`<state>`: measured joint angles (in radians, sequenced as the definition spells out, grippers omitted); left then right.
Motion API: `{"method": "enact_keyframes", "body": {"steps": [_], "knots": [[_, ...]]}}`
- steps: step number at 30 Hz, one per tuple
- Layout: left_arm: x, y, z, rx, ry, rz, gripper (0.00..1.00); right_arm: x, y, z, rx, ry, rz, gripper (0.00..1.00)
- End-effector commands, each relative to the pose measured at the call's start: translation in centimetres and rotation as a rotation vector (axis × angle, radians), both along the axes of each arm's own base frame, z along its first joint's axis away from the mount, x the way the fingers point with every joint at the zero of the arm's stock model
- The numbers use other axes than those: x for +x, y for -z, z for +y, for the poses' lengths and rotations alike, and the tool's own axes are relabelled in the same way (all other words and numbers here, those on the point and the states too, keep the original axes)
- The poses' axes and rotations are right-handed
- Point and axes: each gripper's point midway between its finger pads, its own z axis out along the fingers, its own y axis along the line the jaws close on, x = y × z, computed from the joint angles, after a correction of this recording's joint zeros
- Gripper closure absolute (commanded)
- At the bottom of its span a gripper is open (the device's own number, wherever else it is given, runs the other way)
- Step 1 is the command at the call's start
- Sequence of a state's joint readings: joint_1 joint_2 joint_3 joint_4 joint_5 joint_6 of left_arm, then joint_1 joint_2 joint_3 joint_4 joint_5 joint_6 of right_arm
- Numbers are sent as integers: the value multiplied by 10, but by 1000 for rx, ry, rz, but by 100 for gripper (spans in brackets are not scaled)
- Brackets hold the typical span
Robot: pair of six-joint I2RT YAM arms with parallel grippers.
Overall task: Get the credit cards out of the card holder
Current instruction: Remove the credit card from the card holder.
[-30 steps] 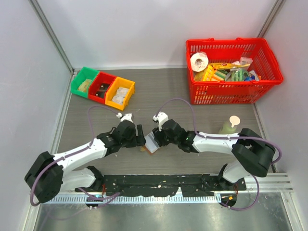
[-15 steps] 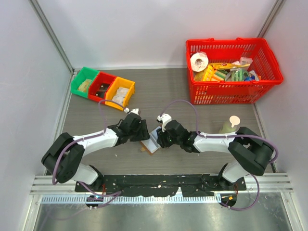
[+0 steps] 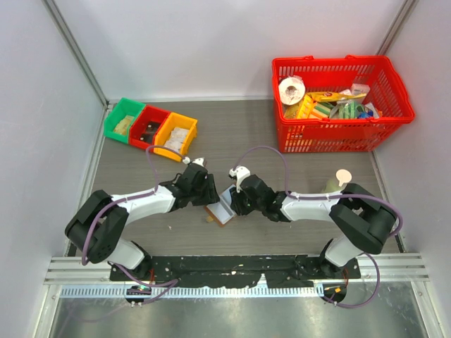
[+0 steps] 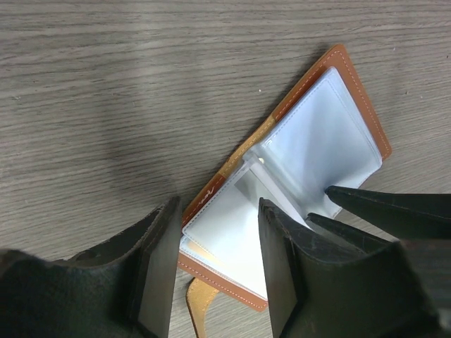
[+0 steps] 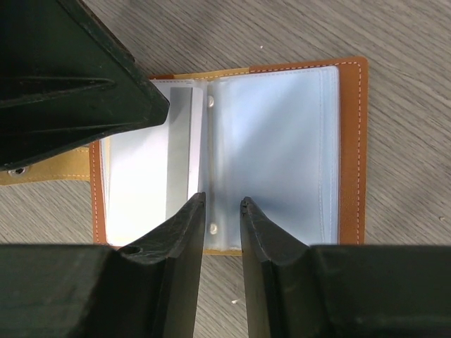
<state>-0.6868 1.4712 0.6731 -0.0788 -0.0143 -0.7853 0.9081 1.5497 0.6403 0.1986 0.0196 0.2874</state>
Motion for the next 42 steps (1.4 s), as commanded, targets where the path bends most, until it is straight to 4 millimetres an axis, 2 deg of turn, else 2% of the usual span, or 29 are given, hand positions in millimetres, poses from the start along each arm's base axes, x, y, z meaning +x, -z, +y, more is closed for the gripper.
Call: {"method": "enact_keyframes", "body": {"steps": [1,10,19,21,24,26,28,32,36,42], "knots": [[10,-17,-17,-85,1,-21,52,-1,5,0,-29,-8,20,69],[9,-39,-29,-189,-6,-21,57,-5,11,3,-39,-27,56,70],[4,-59,-44,-298,18,-17,56,-5,12,2,-39,-23,59,70],[3,-57,-40,-286,5,-20,50,-5,9,3,-33,-23,54,70],[1,-48,-23,-236,-48,-34,36,-4,2,4,-17,-24,45,70],[-1,-43,-13,-210,-74,-48,32,-5,-5,7,0,-29,39,70],[-11,-32,0,-167,-93,-21,31,-3,-9,9,13,-27,33,69],[-24,-18,9,-158,-111,13,31,-4,-10,13,21,-39,41,69],[-30,-16,4,-204,-105,42,37,-4,-7,14,20,-36,52,69],[-25,-19,-9,-273,-110,48,37,-8,0,16,23,-35,89,70]]}}
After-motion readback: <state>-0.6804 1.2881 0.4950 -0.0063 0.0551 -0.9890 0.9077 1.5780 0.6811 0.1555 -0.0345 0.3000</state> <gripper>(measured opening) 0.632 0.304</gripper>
